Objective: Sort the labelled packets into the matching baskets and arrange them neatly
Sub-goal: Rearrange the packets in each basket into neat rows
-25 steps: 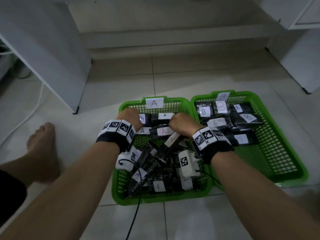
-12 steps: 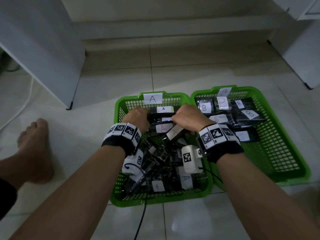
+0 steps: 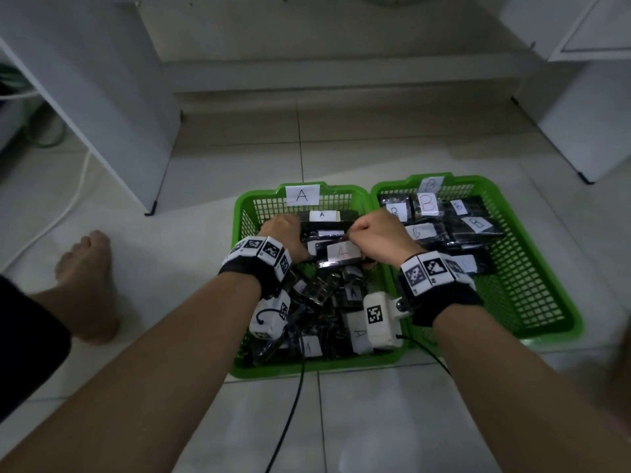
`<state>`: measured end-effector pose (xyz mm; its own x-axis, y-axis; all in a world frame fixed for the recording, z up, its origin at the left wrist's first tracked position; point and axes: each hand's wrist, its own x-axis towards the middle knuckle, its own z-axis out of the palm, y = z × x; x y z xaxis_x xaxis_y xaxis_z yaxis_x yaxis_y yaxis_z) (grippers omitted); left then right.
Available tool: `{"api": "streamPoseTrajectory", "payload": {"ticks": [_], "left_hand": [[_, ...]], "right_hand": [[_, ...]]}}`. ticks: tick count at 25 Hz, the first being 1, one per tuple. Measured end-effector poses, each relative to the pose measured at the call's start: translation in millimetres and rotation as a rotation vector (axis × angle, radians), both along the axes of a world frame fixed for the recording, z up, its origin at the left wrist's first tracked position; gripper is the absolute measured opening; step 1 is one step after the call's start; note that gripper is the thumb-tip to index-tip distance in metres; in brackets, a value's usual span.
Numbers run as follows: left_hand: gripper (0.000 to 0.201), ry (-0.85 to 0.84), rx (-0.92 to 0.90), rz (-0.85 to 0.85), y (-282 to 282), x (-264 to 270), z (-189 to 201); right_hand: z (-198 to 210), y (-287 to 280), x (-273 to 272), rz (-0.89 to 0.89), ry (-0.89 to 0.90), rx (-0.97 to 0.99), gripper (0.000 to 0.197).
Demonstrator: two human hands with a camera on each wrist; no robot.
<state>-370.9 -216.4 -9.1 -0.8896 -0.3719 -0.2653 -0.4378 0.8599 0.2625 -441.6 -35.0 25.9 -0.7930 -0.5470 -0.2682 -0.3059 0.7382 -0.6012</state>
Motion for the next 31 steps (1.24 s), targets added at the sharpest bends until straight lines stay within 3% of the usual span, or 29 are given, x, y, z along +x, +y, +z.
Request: {"api": "streamPoseTrajectory", "payload": {"ticks": [7, 11, 15, 20, 22, 26, 29, 31], "left_hand": [[0.031, 0.006, 0.092, -0.007, 10, 6, 5], [0.005, 0.183, 0.204, 0.115, -2, 2, 13], [0.025, 0.208, 0.305, 0.136, -8, 0, 14], [0.021, 0.187, 0.540, 0.018, -9, 25, 43], [0.032, 0.153, 0.413, -0.148, -15, 37, 49], [0.057, 0.116, 0.138, -0.300, -27, 57, 43], [0.039, 0.151, -0.084, -0.294, -38, 63, 40], [0.032, 0.132, -0.172, -0.210, -46, 63, 41]], "right_hand": [[28, 67, 34, -0.137, 0.137, -0.111, 0.033], [30, 64, 40, -0.114, 0.138, -0.184, 0.030], [20, 37, 41, -0.076, 0.108, -0.223, 0.027], [-1, 6, 40, -0.177, -0.051, -0.390, 0.020], [-8, -10, 42, -0.185, -0.121, -0.421, 0.014], [-15, -32, 49, -0.207, -0.198, -0.402, 0.014], [-16, -40, 55, -0.235, -0.299, -0.349, 0.026], [-19, -45, 61, -0.136, -0.118, -0.150, 0.026]]}}
